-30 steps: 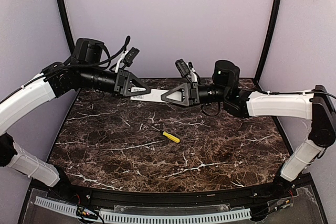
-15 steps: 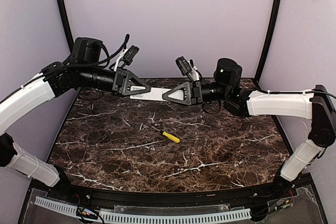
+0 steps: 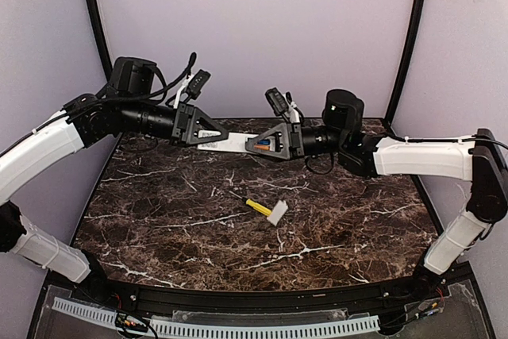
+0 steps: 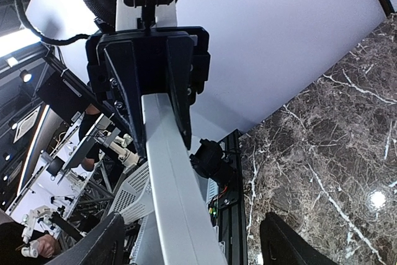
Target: Unload the batteries from the remote control
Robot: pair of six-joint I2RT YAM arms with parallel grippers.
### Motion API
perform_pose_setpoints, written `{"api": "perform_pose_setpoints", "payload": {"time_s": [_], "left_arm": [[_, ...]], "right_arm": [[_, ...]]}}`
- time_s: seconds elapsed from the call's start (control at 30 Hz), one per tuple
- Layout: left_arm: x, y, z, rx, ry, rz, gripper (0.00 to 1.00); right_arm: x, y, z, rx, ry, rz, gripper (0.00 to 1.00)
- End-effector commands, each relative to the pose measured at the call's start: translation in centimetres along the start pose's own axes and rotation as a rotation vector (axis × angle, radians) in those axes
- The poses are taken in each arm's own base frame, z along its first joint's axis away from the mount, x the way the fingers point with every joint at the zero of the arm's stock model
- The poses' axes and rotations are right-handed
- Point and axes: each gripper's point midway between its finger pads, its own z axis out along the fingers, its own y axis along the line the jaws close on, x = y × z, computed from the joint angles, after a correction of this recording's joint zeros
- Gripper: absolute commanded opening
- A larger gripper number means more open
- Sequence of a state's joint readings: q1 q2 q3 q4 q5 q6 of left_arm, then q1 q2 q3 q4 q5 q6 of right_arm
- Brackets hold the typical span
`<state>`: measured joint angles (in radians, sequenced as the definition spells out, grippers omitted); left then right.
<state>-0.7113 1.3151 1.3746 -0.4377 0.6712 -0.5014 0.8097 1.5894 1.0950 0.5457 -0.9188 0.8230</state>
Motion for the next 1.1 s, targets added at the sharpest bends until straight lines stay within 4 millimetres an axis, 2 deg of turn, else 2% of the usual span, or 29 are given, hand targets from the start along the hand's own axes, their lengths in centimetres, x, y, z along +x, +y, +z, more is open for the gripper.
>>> {"api": "perform_pose_setpoints", "payload": {"time_s": [0.0, 0.07, 0.27, 0.63, 1.07], "left_arm": [[-0.7, -0.8, -0.6, 0.003, -0.029, 0.020, 0.00], [-0.7, -0.8, -0.6, 0.000, -0.029, 0.019, 0.00], [-0.4, 0.4, -0.2, -0.038, -0.035, 0.012, 0.00], [0.8, 2.4, 0.6, -0.074, -0.020, -0.005, 0.00], [1.6, 2.9, 0.8, -0.070, -0.014, -0.013, 0.00]], "right_arm": [[-0.8, 0.3, -0.5, 0.045, -0.028, -0.021, 0.76], [-0.7, 0.1, -0.8, 0.078, -0.031, -0.021, 0.79], [-0.5, -2.4, -1.4, 0.214, -0.042, 0.019, 0.81], [-0.4, -2.7, -1.9, 0.236, -0.034, 0.024, 0.83], [0.3, -2.0, -3.1, 0.253, -0.011, 0.019, 0.81]]}}
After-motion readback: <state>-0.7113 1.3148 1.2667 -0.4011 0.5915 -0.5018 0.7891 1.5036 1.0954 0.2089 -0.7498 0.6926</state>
